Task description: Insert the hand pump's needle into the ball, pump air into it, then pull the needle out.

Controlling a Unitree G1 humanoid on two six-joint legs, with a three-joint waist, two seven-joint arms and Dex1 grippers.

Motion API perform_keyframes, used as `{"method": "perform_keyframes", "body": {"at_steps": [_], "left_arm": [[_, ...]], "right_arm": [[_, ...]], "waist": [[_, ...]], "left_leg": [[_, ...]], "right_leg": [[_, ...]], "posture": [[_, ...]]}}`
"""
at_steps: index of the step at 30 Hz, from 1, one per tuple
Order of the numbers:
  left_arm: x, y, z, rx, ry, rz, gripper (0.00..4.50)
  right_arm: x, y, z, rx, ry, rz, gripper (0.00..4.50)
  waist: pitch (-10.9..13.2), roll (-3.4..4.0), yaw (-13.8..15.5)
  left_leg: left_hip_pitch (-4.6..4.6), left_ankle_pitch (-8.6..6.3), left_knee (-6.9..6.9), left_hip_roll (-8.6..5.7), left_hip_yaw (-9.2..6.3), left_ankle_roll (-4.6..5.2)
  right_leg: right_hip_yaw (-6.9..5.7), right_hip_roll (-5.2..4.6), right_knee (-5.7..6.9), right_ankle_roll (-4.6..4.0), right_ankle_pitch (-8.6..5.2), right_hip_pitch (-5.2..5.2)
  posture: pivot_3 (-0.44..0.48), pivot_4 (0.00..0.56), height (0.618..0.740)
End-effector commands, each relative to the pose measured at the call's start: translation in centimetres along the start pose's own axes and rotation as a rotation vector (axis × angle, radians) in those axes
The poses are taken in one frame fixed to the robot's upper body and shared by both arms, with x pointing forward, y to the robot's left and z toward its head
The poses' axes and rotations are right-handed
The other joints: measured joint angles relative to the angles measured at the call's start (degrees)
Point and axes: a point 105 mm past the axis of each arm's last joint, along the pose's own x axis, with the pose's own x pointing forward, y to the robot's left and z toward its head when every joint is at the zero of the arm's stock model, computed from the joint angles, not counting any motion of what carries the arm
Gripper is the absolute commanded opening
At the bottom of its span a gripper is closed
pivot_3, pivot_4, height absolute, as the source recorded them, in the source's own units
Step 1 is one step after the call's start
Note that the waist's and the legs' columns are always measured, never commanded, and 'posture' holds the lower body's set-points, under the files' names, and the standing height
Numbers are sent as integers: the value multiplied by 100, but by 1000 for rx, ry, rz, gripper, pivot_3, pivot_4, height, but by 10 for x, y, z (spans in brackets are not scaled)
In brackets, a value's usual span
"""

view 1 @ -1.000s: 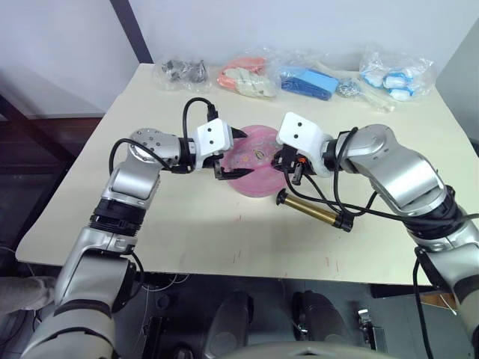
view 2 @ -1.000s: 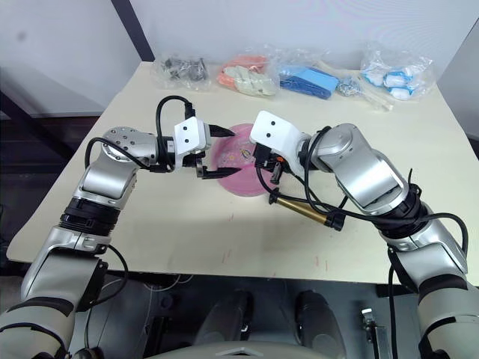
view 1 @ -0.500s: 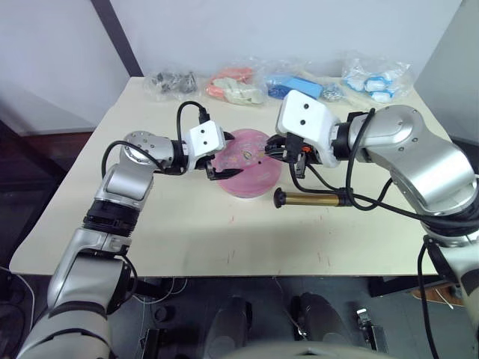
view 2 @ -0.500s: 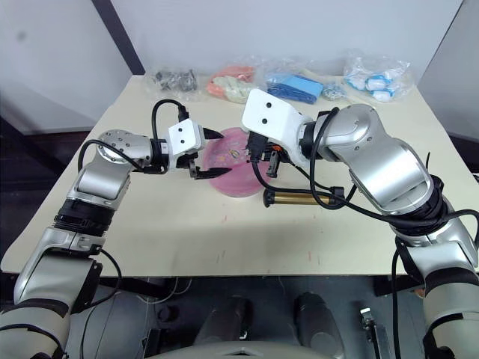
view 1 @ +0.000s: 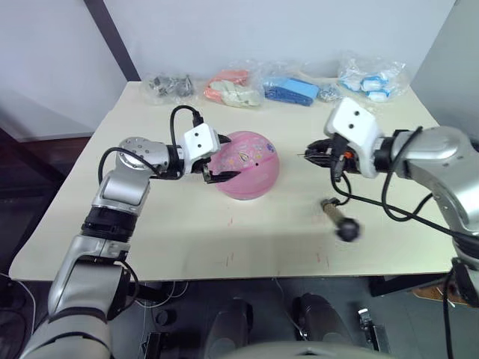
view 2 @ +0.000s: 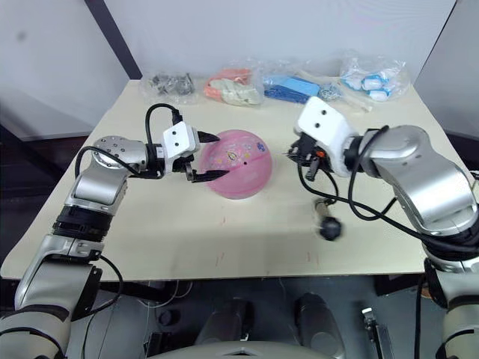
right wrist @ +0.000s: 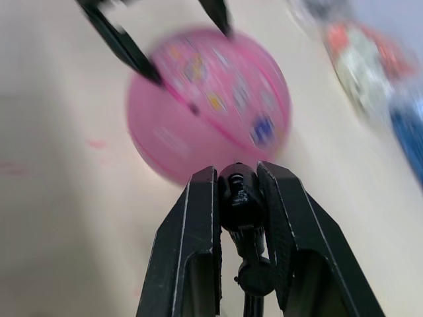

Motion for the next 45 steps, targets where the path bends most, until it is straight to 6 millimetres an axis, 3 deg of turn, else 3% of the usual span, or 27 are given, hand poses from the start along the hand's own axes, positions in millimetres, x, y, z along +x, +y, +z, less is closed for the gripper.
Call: {"method": "perform_keyframes", "body": {"at_steps": [1,9,18,22,27,31,37,45], "left_arm": [[3,-18,-34,-121,91,-38,4500],[-1,-19,-27,-135,20,-22,4500],[-7,-16,-10,-204,-111,10,4500],[-28,-8,17,-298,-288,25,4500],[-49,-9,26,-360,-337,5,4500],[-76,-23,41,-434,-417,-62,4500],[-97,-42,51,-503,-451,-96,4500],[-111,-75,39,-558,-393,-168,4500]], "right_arm": [[-13,-11,1,-8,-26,-78,348],[-31,-36,-9,17,-13,-193,348],[-16,-37,-48,113,37,-200,348],[-11,-36,-60,164,42,-195,348],[-11,-36,-67,175,50,-195,348],[-12,-36,-78,198,66,-191,348],[-14,-36,-87,209,80,-182,348],[-20,-35,-97,227,89,-173,348]], "waist": [[1,-1,-4],[12,-17,-1],[20,-31,6],[43,-56,-4],[80,-86,-3],[97,-106,0],[104,-109,21],[106,-111,23]], "left_leg": [[-6,0,-1,-1,2,0],[-19,0,-29,-2,41,0],[-33,0,-67,-2,63,0],[-46,0,-69,-2,66,0],[-83,0,-68,2,57,0],[-104,0,-68,1,53,0],[-122,0,-68,5,46,-1],[-114,0,-67,3,57,-1]], "right_leg": [[3,1,0,0,0,-10],[23,1,-11,23,13,-35],[32,3,-29,24,12,-55],[36,4,-29,24,12,-71],[29,9,-29,22,13,-104],[27,5,-31,2,25,-119],[28,-7,-36,2,26,-131],[30,-2,-32,2,25,-131]], "posture": [[0,150,740],[0,150,740],[0,150,740],[0,150,740],[0,150,740],[0,150,740],[0,150,740],[0,150,740]]}}
